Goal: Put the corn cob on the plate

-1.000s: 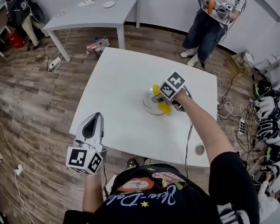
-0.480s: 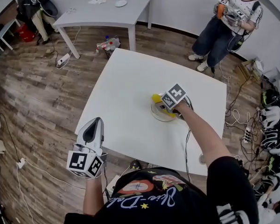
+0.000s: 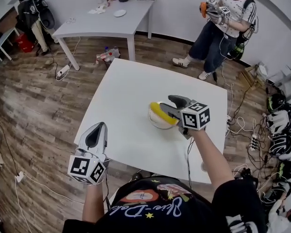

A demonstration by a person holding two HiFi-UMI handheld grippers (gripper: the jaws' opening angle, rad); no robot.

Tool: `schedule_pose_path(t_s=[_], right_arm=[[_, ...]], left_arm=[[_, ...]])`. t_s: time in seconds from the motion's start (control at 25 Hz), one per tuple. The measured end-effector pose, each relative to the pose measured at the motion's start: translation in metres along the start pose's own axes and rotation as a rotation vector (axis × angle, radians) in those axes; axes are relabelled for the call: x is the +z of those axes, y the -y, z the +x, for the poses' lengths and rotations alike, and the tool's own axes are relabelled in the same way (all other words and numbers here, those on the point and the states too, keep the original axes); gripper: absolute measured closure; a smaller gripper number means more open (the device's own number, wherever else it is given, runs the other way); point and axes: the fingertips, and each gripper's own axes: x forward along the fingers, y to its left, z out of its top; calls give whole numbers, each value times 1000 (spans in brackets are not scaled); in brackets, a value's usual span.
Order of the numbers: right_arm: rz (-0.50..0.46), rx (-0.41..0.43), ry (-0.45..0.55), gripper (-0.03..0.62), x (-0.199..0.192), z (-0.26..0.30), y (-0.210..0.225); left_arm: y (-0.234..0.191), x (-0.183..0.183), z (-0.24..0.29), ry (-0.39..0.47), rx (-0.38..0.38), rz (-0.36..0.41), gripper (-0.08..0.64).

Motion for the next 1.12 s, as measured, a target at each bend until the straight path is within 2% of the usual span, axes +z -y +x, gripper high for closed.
schedule_pose_path(t_s=[0.04, 0.08, 0.12, 0.2, 0.32, 0.44, 0.56, 1.12], right_arm=[[14, -17, 74, 346, 9, -16, -7], [23, -39, 133, 399, 15, -32, -13], [30, -62, 181, 493, 18, -47, -19], [54, -104, 257, 539, 18, -74, -31], [108, -147, 334, 565, 8, -104, -46], [143, -159, 373, 577, -3, -122, -58], [137, -164, 372, 577, -7, -131, -66], [112, -150, 392, 577, 6, -137, -82]], left_arm=[[2, 2, 1, 4, -10, 7, 573], [5, 5, 1, 8, -19, 14, 574], [9, 7, 2, 11, -28, 20, 574], [17, 9, 1, 20, -46, 29, 573], [31, 8, 0, 31, -77, 31, 574], [45, 6, 0, 33, -107, 33, 574], [54, 4, -1, 26, -124, 32, 574], [57, 9, -4, 23, -128, 36, 574]])
